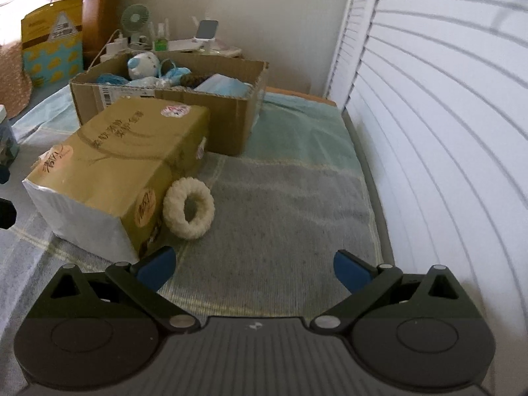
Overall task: Organize soft objects
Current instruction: 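Grasp the white fluffy hair tie with the right gripper and lift it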
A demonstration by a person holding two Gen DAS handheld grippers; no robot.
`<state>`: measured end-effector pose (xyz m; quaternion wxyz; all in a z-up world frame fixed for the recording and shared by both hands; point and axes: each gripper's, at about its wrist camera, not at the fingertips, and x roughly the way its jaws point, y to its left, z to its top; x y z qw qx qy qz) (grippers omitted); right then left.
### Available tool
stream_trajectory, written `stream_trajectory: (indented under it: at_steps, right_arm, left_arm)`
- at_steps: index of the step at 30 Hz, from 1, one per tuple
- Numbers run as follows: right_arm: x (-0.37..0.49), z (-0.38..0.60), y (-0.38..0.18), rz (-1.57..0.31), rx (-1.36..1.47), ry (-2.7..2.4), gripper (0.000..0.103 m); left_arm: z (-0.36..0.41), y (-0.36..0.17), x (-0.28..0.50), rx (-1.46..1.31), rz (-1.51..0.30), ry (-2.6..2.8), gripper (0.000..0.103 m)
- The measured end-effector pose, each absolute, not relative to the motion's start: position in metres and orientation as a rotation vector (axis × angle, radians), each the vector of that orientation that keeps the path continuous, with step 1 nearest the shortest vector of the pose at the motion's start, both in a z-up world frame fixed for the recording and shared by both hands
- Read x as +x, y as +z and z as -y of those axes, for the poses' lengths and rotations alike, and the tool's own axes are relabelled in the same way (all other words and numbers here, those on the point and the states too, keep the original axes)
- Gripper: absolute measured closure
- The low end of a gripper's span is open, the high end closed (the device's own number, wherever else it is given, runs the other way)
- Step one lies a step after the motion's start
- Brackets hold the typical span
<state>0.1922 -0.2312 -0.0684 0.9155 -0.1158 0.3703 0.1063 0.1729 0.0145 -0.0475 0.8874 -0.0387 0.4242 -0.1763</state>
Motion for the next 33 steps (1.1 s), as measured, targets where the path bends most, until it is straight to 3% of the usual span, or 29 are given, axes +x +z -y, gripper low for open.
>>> stream_trajectory:
  at_steps: [24, 27, 33]
  right_arm:
    - [0.208, 0.253, -0.049, -0.714, -0.173, 0.166, 0.009]
    - [0.203, 0.253, -0.045, -0.733, -0.145, 0.237, 0.021]
    - [0.203, 0.248, -0.040, -0.740, -0.098, 0.327, 0.027]
  left_arm:
    - [-0.013, -0.050, 0.176, -0.082, -0.892, -0.375, 0.001]
    - [-0.014, -0.051, 0.177, -0.080, -0.895, -0.372, 0.001]
    - [-0.013, -0.051, 0.176, -0.081, -0.896, -0.381, 0.001]
